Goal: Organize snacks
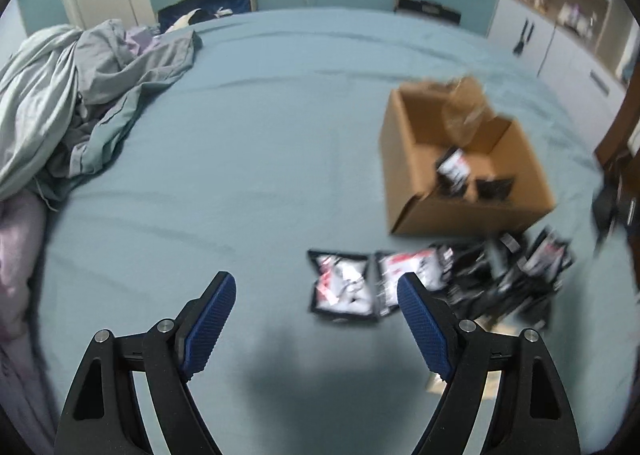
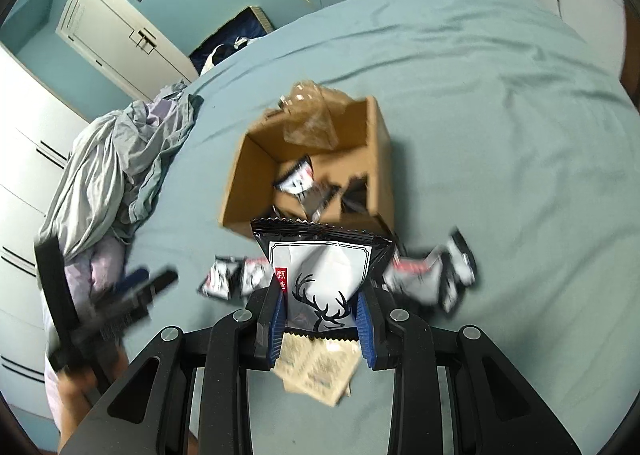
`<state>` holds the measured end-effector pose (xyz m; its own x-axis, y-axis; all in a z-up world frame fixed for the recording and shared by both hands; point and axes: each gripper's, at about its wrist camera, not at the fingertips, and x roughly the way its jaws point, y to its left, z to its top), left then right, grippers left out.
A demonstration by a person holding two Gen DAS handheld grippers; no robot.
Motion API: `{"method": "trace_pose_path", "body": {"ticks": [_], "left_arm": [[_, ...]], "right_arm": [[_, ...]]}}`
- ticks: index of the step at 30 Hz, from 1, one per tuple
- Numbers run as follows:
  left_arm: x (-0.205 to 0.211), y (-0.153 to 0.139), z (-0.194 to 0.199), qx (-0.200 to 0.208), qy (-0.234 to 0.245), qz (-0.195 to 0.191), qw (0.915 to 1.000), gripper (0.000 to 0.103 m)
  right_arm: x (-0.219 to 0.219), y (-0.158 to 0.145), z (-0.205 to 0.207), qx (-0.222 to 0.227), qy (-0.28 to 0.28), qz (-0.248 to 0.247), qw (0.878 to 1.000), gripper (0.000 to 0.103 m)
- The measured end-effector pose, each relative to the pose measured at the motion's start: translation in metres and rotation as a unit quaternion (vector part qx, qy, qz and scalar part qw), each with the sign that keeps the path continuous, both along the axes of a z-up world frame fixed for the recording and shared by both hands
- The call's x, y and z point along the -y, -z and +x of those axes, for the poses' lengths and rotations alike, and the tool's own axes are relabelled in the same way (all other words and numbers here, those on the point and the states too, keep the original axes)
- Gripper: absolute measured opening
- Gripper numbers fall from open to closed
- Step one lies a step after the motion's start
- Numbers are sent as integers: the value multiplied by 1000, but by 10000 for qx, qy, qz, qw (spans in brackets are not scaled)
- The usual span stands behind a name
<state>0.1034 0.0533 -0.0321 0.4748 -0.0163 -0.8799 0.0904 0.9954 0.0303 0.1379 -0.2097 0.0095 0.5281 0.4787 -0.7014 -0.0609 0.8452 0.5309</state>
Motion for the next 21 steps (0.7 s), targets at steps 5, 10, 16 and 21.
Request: {"method": "trace_pose_path", "body": {"ticks": [5,10,16,21], "left_arm": [[1,21,7,-380,120,133,9991,84],[7,24,9,-409,253,83,9988,84],[8,21,9,-335,277,114,9990,84],[6,17,8,-297,203,1,9994,84]], "right_arm": [[-21,-14,47,-86,-49,-128,9999,28],[-42,-6,86,-299,-9,-331,9990,29],[-44,-4,94,-314,545,-477,9969,63],[-46,-18,56,-76,298,-758,9967,74]]}}
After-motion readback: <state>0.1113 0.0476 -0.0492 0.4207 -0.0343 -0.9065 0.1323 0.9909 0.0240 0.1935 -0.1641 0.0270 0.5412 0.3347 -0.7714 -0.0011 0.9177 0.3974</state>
